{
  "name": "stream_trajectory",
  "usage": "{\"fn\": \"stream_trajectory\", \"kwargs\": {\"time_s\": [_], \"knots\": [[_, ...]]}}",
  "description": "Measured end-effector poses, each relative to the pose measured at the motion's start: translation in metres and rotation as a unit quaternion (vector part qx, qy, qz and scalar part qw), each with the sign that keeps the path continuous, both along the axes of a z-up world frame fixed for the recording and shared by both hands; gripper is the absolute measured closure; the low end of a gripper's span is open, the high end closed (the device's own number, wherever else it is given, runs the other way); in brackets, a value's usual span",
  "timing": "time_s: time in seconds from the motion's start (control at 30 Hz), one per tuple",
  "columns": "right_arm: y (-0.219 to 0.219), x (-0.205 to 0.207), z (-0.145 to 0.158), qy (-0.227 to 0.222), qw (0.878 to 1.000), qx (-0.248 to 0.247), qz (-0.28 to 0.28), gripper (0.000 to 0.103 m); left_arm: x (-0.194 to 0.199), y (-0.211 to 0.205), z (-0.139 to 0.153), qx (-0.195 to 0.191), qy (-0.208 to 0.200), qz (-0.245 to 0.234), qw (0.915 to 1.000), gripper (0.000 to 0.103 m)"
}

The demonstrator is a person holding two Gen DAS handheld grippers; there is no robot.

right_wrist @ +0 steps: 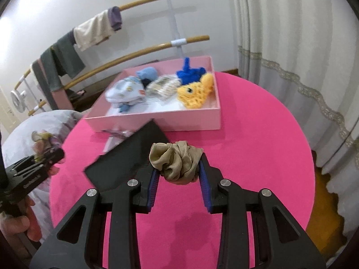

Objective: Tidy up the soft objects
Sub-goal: 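Release the scrunchie into the box with the right tool while the left tool releases the bow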

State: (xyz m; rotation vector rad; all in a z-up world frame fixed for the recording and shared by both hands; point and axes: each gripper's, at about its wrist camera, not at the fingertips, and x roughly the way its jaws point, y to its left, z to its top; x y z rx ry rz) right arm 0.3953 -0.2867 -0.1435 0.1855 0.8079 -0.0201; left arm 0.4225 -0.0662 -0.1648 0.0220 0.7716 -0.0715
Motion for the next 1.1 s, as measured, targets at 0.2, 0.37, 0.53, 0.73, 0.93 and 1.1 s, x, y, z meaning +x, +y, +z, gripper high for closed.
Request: {"fn": "stream_trajectory", "kwargs": {"time_s": [0.2, 0.37, 0.53, 0.73, 0.93, 1.1], "knots": [[0.021, -0.019, 0.019, -0.023, 0.999, 0.007, 0.023, 0.073, -0.033, -0.005, 0.026, -0.004, -0.018, -0.003, 0.9998, 0.072], [0.036, -0.036, 0.033, -0.041, 0.999, 0.004, 0.036, 0.073, -0.064, -0.004, 0.045, -0.008, -0.035, -0.002, 0.9994, 0.072], [0.046, -0.049, 0.046, -0.057, 0.997, 0.000, 0.047, 0.073, -0.094, -0.003, 0.061, -0.011, -0.050, -0.002, 0.9987, 0.072], [0.054, -0.057, 0.054, -0.065, 0.997, -0.005, 0.051, 0.073, -0.112, -0.001, 0.072, -0.014, -0.058, -0.003, 0.9982, 0.072], [0.055, -0.058, 0.055, -0.066, 0.996, -0.004, 0.052, 0.073, -0.114, -0.002, 0.075, -0.016, -0.057, -0.003, 0.9982, 0.072], [0.054, -0.055, 0.056, -0.066, 0.996, -0.001, 0.054, 0.073, -0.098, 0.003, 0.076, -0.019, -0.054, -0.001, 0.9984, 0.072]]}}
